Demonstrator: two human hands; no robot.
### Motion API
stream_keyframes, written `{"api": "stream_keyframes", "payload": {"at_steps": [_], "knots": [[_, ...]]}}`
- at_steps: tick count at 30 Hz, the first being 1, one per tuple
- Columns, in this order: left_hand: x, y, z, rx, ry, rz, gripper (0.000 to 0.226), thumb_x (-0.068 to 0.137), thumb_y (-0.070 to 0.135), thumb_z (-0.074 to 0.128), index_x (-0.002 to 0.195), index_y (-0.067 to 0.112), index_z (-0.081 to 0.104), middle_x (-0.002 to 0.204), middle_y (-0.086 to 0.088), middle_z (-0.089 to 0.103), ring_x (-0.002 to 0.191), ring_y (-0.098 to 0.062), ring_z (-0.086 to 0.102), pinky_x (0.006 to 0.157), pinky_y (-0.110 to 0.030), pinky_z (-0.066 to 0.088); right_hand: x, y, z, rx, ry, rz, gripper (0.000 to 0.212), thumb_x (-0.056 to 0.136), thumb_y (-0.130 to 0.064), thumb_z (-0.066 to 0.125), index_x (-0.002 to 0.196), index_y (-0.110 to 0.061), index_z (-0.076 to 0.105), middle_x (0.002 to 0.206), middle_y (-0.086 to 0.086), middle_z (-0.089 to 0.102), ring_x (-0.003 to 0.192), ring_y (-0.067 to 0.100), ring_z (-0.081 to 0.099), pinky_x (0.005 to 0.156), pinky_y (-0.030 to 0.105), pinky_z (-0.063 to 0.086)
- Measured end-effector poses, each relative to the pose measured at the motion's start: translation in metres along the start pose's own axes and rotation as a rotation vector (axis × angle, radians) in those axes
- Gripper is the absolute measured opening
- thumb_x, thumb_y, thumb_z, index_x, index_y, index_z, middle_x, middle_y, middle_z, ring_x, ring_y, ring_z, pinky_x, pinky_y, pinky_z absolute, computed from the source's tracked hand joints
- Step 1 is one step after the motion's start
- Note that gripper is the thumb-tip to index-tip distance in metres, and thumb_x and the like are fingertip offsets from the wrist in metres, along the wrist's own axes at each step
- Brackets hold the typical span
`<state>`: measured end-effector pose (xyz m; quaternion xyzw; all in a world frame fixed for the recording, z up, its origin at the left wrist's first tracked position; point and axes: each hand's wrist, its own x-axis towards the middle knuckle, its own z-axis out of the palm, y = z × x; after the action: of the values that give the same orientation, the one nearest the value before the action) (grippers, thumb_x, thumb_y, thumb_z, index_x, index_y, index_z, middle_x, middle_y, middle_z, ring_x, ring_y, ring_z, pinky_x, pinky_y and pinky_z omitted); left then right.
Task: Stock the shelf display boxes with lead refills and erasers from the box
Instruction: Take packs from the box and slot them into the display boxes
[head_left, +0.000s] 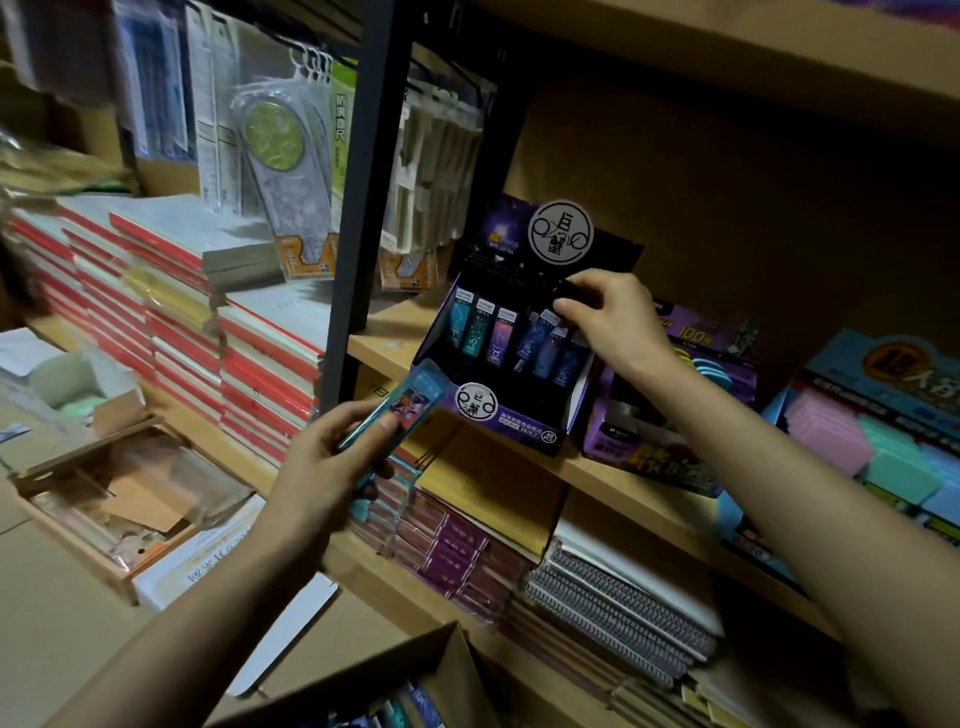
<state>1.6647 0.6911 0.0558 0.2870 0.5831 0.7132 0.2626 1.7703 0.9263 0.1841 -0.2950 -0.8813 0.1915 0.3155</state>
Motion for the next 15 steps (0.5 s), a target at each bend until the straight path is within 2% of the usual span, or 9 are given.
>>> {"api": "stream_keyframes", "payload": {"at_steps": [2, 5, 7, 9, 11, 15], "knots": [[0.0, 0.001, -0.001, 0.037, -0.011, 0.01, 0.027, 0.074, 0.044, 0.062, 0.098, 0.031, 0.07, 0.09, -0.008, 0.07, 0.083, -0.024, 0.068, 0.065, -0.033, 0.057, 0.003, -0.001, 0.001, 0.013, -0.037, 0.02, 0.022, 0.088, -0.018, 0.064, 0.109, -0.011, 0.067, 0.11, 0.007, 0.066, 0.109, 0.026, 0.058, 0.094, 0.047, 0.049], [0.0, 0.001, -0.001, 0.07, 0.026, 0.011, 0.03, 0.071, 0.043, 0.066, 0.094, 0.024, 0.068, 0.083, -0.007, 0.071, 0.077, -0.021, 0.069, 0.068, -0.038, 0.057, 0.005, -0.001, 0.009, 0.003, -0.021, 0.023, 0.023, 0.085, -0.015, 0.067, 0.108, -0.012, 0.064, 0.101, 0.003, 0.063, 0.101, 0.023, 0.06, 0.088, 0.037, 0.051], [0.001, 0.0, 0.0, 0.064, 0.09, -0.001, 0.036, 0.065, 0.044, 0.068, 0.09, 0.019, 0.064, 0.078, -0.004, 0.07, 0.069, -0.012, 0.068, 0.06, -0.03, 0.058, 0.004, 0.0, 0.016, 0.003, 0.016, 0.017, 0.02, 0.085, -0.013, 0.068, 0.101, -0.017, 0.057, 0.092, 0.002, 0.059, 0.087, 0.019, 0.059, 0.073, 0.029, 0.051], [0.001, 0.001, 0.0, 0.04, 0.116, -0.007, 0.037, 0.063, 0.04, 0.07, 0.088, 0.015, 0.062, 0.081, -0.003, 0.068, 0.061, -0.004, 0.065, 0.049, -0.019, 0.052, 0.0, -0.001, 0.024, -0.056, 0.052, -0.046, 0.02, 0.085, -0.012, 0.067, 0.096, -0.018, 0.051, 0.082, -0.004, 0.056, 0.074, 0.009, 0.054, 0.064, 0.02, 0.043], [0.002, 0.002, 0.0, 0.039, 0.114, -0.004, 0.035, 0.062, 0.039, 0.071, 0.087, 0.015, 0.064, 0.082, -0.004, 0.069, 0.059, -0.001, 0.064, 0.046, -0.014, 0.048, -0.001, -0.004, 0.029, -0.158, 0.091, -0.123, 0.019, 0.085, -0.012, 0.066, 0.099, -0.013, 0.055, 0.09, -0.003, 0.057, 0.079, 0.011, 0.053, 0.071, 0.023, 0.043], [0.001, 0.005, 0.001, 0.047, 0.105, 0.005, 0.033, 0.057, 0.041, 0.072, 0.082, 0.021, 0.068, 0.078, -0.001, 0.072, 0.068, -0.006, 0.068, 0.051, -0.015, 0.05, 0.001, -0.014, 0.026, -0.372, 0.093, -0.153, 0.025, 0.087, -0.014, 0.064, 0.109, -0.005, 0.059, 0.116, 0.009, 0.05, 0.107, 0.024, 0.049, 0.088, 0.031, 0.04]]}}
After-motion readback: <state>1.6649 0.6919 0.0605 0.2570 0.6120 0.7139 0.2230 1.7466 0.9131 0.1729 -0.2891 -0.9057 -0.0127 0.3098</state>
